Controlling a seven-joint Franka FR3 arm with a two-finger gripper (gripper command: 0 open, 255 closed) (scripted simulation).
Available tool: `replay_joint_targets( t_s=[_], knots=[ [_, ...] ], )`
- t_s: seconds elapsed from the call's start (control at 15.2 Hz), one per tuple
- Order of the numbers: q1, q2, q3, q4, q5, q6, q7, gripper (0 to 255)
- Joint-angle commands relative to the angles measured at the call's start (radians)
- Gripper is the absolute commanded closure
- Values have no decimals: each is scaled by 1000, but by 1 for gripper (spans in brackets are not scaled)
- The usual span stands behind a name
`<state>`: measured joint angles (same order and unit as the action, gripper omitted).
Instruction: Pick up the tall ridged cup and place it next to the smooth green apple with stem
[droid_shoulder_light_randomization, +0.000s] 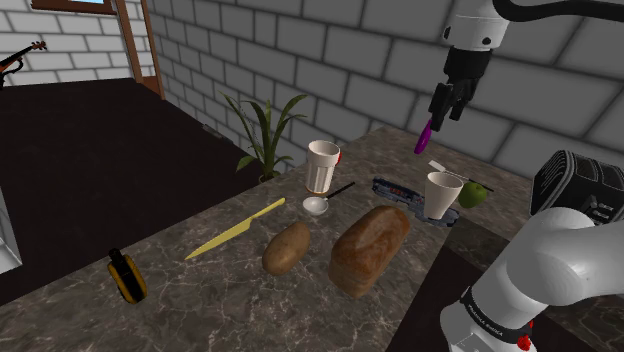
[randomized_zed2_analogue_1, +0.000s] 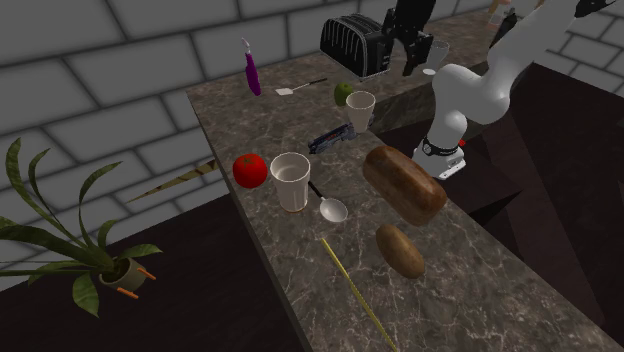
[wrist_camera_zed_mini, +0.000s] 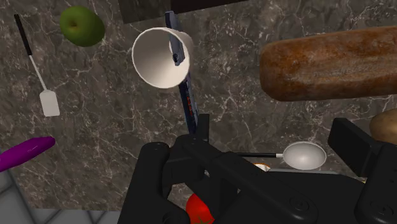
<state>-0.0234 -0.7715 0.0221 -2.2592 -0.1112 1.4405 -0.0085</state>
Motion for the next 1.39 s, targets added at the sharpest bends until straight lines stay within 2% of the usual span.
replay_joint_targets(
  t_s=[0.0,0.66,1.32],
  knots=[
    [0,0,0,0,0,0,0,0],
    [9,306,61,45,25,250,100,0],
    [18,665,111,225,1,417,196,0]
  ],
)
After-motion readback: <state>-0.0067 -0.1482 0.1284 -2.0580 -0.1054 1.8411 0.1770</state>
